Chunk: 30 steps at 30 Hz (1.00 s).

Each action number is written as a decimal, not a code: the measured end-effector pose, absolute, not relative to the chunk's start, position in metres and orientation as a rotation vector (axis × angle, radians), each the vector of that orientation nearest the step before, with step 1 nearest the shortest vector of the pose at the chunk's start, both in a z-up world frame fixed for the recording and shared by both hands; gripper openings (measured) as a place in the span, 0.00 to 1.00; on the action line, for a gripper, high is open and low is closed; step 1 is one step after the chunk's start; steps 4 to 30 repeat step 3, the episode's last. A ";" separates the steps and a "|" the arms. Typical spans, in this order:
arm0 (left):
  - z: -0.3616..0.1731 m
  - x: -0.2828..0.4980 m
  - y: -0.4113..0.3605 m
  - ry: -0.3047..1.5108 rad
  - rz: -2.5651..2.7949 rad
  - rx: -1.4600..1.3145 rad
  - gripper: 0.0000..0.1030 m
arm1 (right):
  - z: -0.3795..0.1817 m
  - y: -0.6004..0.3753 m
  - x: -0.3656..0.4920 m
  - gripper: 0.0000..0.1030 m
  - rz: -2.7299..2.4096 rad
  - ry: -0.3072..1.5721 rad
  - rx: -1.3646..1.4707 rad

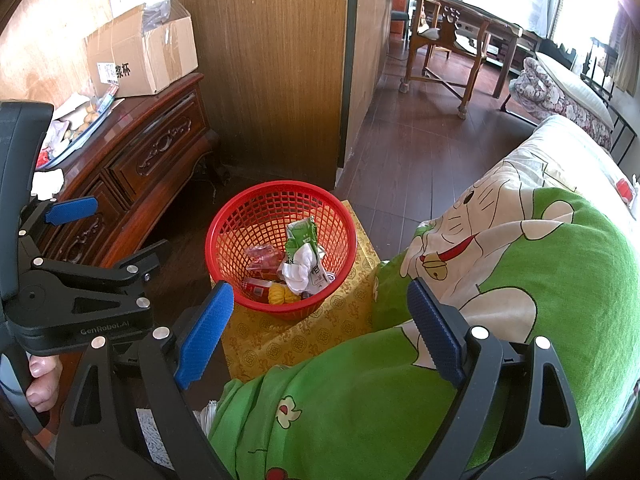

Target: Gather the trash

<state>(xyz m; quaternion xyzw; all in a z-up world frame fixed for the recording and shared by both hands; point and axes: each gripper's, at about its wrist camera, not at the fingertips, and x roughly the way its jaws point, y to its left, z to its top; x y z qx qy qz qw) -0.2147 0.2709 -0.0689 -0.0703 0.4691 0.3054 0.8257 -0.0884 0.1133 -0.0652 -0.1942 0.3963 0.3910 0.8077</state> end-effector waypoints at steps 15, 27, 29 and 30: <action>-0.069 -0.214 0.270 0.994 0.650 -0.150 0.94 | -0.065 0.113 -0.088 0.83 0.836 0.848 -0.415; -0.069 -0.214 0.270 0.994 0.650 -0.150 0.94 | -0.065 0.113 -0.088 0.83 0.836 0.848 -0.415; -0.069 -0.214 0.270 0.994 0.650 -0.150 0.94 | -0.065 0.113 -0.088 0.83 0.836 0.848 -0.415; -0.069 -0.214 0.270 0.994 0.650 -0.150 0.94 | -0.065 0.113 -0.088 0.83 0.836 0.848 -0.415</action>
